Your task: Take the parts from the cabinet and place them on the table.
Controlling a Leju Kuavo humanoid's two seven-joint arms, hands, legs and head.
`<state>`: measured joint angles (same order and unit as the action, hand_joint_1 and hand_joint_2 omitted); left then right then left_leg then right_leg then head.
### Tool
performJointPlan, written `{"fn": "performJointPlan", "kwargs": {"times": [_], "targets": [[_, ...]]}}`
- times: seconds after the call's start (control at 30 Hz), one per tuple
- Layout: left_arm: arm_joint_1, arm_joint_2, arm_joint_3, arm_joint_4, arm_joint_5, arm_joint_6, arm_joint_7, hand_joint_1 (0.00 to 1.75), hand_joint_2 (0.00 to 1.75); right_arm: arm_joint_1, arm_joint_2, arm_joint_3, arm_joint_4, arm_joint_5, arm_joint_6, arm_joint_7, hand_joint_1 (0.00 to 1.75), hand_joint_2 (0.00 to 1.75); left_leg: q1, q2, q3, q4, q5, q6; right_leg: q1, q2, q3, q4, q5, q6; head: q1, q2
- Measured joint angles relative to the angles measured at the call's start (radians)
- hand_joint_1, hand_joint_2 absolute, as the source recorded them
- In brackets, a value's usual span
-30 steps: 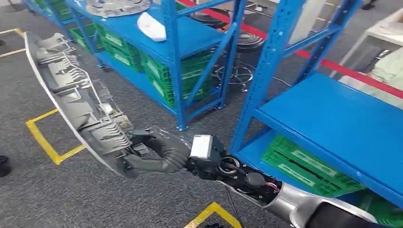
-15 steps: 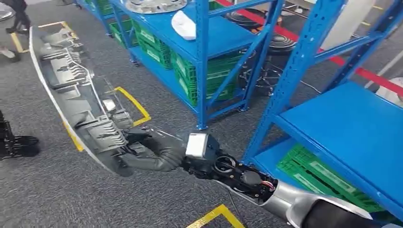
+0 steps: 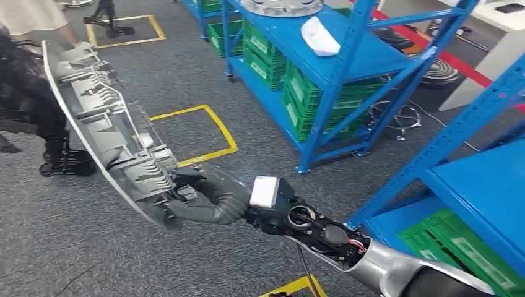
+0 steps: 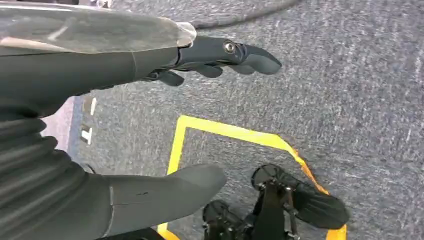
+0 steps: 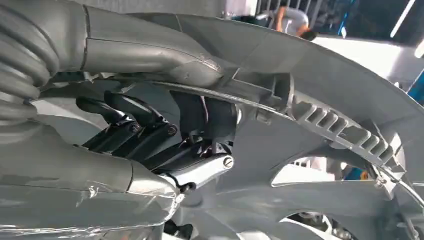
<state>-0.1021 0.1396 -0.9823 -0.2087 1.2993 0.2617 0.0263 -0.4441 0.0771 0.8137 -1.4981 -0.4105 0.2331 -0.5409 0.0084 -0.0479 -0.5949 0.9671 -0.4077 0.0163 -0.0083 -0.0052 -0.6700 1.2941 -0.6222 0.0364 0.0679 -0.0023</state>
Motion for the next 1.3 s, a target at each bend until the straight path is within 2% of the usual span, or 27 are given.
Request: {"fn": "performJointPlan", "kwargs": {"times": [0.07, 0.1, 0.13, 0.27, 0.3, 0.33, 0.37, 0.43, 0.47, 0.5, 0.53, 0.6, 0.63, 0.67, 0.7, 0.73, 0.8, 0.83, 0.87, 0.93, 0.97, 1.0, 1.03, 1.1, 1.13, 1.17, 1.3], "targets": [[0.000, -0.002, 0.000, 0.000, 0.000, -0.002, -0.001, 0.00, 1.75, 0.001, 0.000, 0.000, 0.000, 0.005, 0.002, 0.000, 1.75, 1.75, -0.003, -0.027, 0.004, 0.000, 0.000, 0.000, 0.012, 0.012, 0.053, -0.142, 0.094, -0.021, -0.001, 0.000], [0.000, -0.003, 0.000, 0.000, 0.000, -0.004, -0.001, 0.00, 1.75, 0.001, 0.000, 0.000, 0.000, 0.006, 0.002, 0.000, 1.75, 1.75, -0.003, -0.040, 0.006, 0.000, 0.000, 0.000, 0.020, 0.031, 0.098, -0.244, 0.146, -0.031, -0.001, 0.000], [0.000, -0.007, 0.000, 0.000, 0.000, -0.005, -0.001, 0.00, 1.75, 0.000, 0.000, -0.001, 0.000, 0.007, 0.003, 0.000, 1.75, 1.75, 0.000, -0.048, 0.005, -0.001, 0.000, 0.000, 0.024, 0.074, 0.127, -0.317, 0.169, -0.044, 0.000, 0.000], [0.005, -0.011, 0.000, 0.000, -0.001, -0.010, -0.003, 0.00, 1.75, 0.000, 0.000, -0.002, 0.000, 0.011, 0.003, 0.000, 1.75, 1.75, 0.004, -0.083, 0.000, -0.010, 0.009, -0.019, 0.030, 0.047, 0.139, -0.337, 0.169, -0.053, 0.000, 0.000], [0.007, -0.010, 0.000, 0.000, -0.001, -0.010, -0.003, 0.00, 1.75, 0.000, 0.001, -0.002, -0.001, 0.012, 0.004, 0.000, 1.75, 1.75, -0.003, -0.080, -0.001, -0.008, 0.009, -0.023, 0.016, 0.034, 0.149, -0.361, 0.183, -0.052, -0.003, 0.000], [0.007, -0.010, 0.000, 0.000, -0.001, -0.010, -0.005, 0.00, 1.75, 0.001, 0.002, -0.001, 0.000, 0.014, 0.005, 0.001, 1.75, 1.75, -0.004, -0.028, -0.011, 0.015, -0.010, -0.023, 0.017, 0.021, 0.156, -0.375, 0.190, -0.047, -0.008, 0.000], [0.004, -0.011, 0.000, 0.000, -0.001, -0.010, -0.008, 0.00, 1.75, -0.002, 0.002, -0.002, 0.000, 0.014, 0.006, 0.000, 1.75, 1.75, -0.005, 0.009, -0.043, 0.079, -0.053, -0.028, 0.016, 0.012, 0.156, -0.378, 0.192, -0.053, -0.021, 0.000], [0.001, -0.011, 0.000, 0.000, -0.001, -0.010, -0.011, 0.00, 1.75, 0.000, 0.002, -0.003, 0.000, 0.015, 0.006, 0.000, 1.75, 1.75, 0.002, 0.030, -0.118, 0.235, -0.125, -0.040, 0.017, -0.011, 0.154, -0.378, 0.191, -0.052, -0.028, 0.000], [0.001, -0.011, 0.000, 0.000, -0.001, -0.010, -0.012, 0.00, 1.75, 0.001, 0.002, -0.003, 0.000, 0.017, 0.008, 0.001, 1.75, 1.75, 0.006, 0.034, -0.148, 0.297, -0.143, -0.046, 0.017, -0.023, 0.153, -0.378, 0.190, -0.052, -0.029, 0.000], [0.002, -0.010, 0.000, 0.000, -0.001, -0.011, -0.012, 0.00, 1.75, 0.001, 0.002, -0.003, 0.000, 0.018, 0.008, 0.002, 1.75, 1.75, 0.010, 0.038, -0.154, 0.307, -0.135, -0.052, 0.015, -0.033, 0.153, -0.377, 0.189, -0.050, -0.032, 0.000], [0.003, -0.010, 0.000, 0.000, -0.002, -0.013, -0.012, 0.00, 1.75, 0.002, 0.002, -0.003, 0.000, 0.020, 0.008, 0.004, 1.75, 1.75, 0.016, 0.042, -0.134, 0.268, -0.107, -0.057, 0.013, -0.042, 0.154, -0.376, 0.187, -0.047, -0.034, 0.000], [0.003, -0.007, 0.000, 0.000, -0.006, -0.018, -0.012, 0.00, 1.75, 0.001, 0.002, -0.003, 0.001, 0.022, 0.008, 0.005, 1.75, 1.75, 0.024, 0.064, -0.034, 0.084, -0.022, -0.069, 0.004, -0.060, 0.154, -0.364, 0.178, -0.034, -0.035, 0.000], [0.001, -0.007, 0.000, 0.000, -0.009, -0.019, -0.012, 0.00, 1.75, 0.001, 0.002, -0.003, 0.000, 0.024, 0.008, 0.006, 1.75, 1.75, 0.026, 0.105, 0.010, -0.001, -0.006, -0.074, 0.007, -0.069, 0.154, -0.352, 0.169, -0.023, -0.040, 0.000], [-0.002, -0.011, 0.000, 0.000, -0.010, -0.020, -0.013, 0.00, 1.75, 0.001, 0.002, -0.003, -0.002, 0.025, 0.007, 0.007, 1.75, 1.75, 0.018, 0.107, 0.009, 0.002, -0.006, -0.064, 0.012, -0.071, 0.150, -0.344, 0.159, -0.016, -0.045, 0.000], [-0.002, -0.010, 0.000, 0.000, -0.013, -0.020, -0.013, 0.00, 1.75, 0.001, 0.002, -0.004, -0.002, 0.028, 0.006, 0.010, 1.75, 1.75, 0.020, 0.088, 0.008, 0.002, -0.008, -0.048, 0.012, -0.077, 0.152, -0.343, 0.155, -0.013, -0.033, 0.000], [-0.001, -0.008, 0.000, 0.000, -0.015, -0.021, -0.013, 0.00, 1.75, 0.001, 0.002, -0.005, -0.004, 0.028, 0.006, 0.011, 1.75, 1.75, 0.016, 0.082, 0.007, 0.003, -0.009, -0.042, 0.012, -0.086, 0.158, -0.343, 0.153, -0.010, -0.026, 0.000], [0.000, -0.008, 0.000, 0.000, -0.016, -0.021, -0.014, 0.00, 1.75, 0.001, 0.002, -0.006, -0.005, 0.028, 0.005, 0.012, 1.75, 1.75, 0.012, 0.064, 0.005, 0.003, -0.009, -0.027, 0.006, -0.100, 0.161, -0.343, 0.149, -0.003, -0.029, 0.000], [0.001, -0.008, 0.000, 0.000, -0.018, -0.021, -0.015, 0.00, 1.75, 0.001, 0.002, -0.006, -0.010, 0.028, 0.003, 0.013, 1.75, 1.75, 0.016, 0.056, 0.006, 0.001, -0.006, -0.021, 0.000, -0.075, 0.157, -0.326, 0.132, 0.004, -0.027, 0.000], [0.001, -0.008, 0.000, 0.000, -0.019, -0.021, -0.015, 0.00, 1.75, 0.001, 0.002, -0.007, -0.012, 0.028, 0.003, 0.013, 1.75, 1.75, 0.016, 0.049, 0.005, 0.001, -0.006, -0.017, -0.002, -0.035, 0.135, -0.272, 0.094, 0.006, -0.021, 0.000], [-0.001, -0.006, 0.000, 0.000, -0.024, -0.022, -0.015, 0.00, 1.75, 0.002, -0.002, -0.010, -0.016, 0.032, -0.005, 0.016, 1.75, 1.75, 0.013, 0.032, 0.003, 0.001, -0.004, -0.011, 0.000, -0.009, 0.052, -0.094, 0.011, 0.009, -0.007, 0.000], [-0.001, -0.006, 0.000, 0.000, -0.026, -0.023, -0.015, 0.00, 1.75, 0.004, -0.004, -0.011, -0.018, 0.034, -0.006, 0.017, 1.75, 1.75, 0.010, 0.021, 0.003, 0.001, -0.004, -0.010, 0.000, -0.004, 0.018, -0.025, -0.010, 0.008, -0.003, 0.000], [-0.001, -0.006, 0.000, 0.000, -0.027, -0.024, -0.015, 0.00, 1.75, 0.007, -0.006, -0.011, -0.018, 0.035, -0.007, 0.019, 1.75, 1.75, 0.007, 0.010, 0.004, 0.001, -0.004, -0.010, 0.000, -0.001, 0.001, 0.003, -0.009, 0.005, -0.002, 0.000], [-0.001, -0.006, -0.001, 0.000, -0.029, -0.026, -0.015, 0.00, 1.75, 0.010, -0.007, -0.012, -0.018, 0.036, -0.008, 0.022, 1.75, 1.75, 0.004, -0.003, 0.005, 0.001, -0.004, -0.010, 0.001, 0.001, 0.006, -0.016, 0.017, -0.001, -0.001, 0.000], [-0.001, -0.006, -0.001, 0.000, -0.030, -0.028, -0.015, 0.00, 1.75, 0.011, -0.008, -0.012, -0.023, 0.039, -0.013, 0.027, 1.75, 1.75, 0.003, -0.029, 0.006, 0.001, -0.002, -0.008, 0.012, 0.017, 0.073, -0.182, 0.116, -0.023, -0.001, 0.000], [-0.001, -0.008, -0.001, 0.000, -0.032, -0.028, -0.015, 0.00, 1.75, 0.010, -0.008, -0.013, -0.027, 0.040, -0.014, 0.028, 1.75, 1.75, 0.005, -0.038, 0.006, 0.001, -0.002, -0.008, 0.017, 0.047, 0.115, -0.280, 0.161, -0.033, 0.000, 0.000], [-0.001, -0.010, -0.001, 0.000, -0.032, -0.028, -0.015, 0.00, 1.75, 0.010, -0.008, -0.013, -0.032, 0.041, -0.014, 0.028, 1.75, 1.75, 0.004, -0.046, 0.003, 0.001, 0.000, -0.011, 0.018, 0.091, 0.136, -0.326, 0.158, -0.047, -0.003, 0.000], [0.003, -0.010, -0.002, 0.000, -0.032, -0.028, -0.015, 0.00, 1.75, 0.009, -0.008, -0.013, -0.044, 0.047, -0.018, 0.032, 1.75, 1.75, 0.011, -0.080, -0.001, -0.013, 0.013, -0.035, 0.024, 0.050, 0.144, -0.348, 0.172, -0.052, 0.000, 0.000]]}}
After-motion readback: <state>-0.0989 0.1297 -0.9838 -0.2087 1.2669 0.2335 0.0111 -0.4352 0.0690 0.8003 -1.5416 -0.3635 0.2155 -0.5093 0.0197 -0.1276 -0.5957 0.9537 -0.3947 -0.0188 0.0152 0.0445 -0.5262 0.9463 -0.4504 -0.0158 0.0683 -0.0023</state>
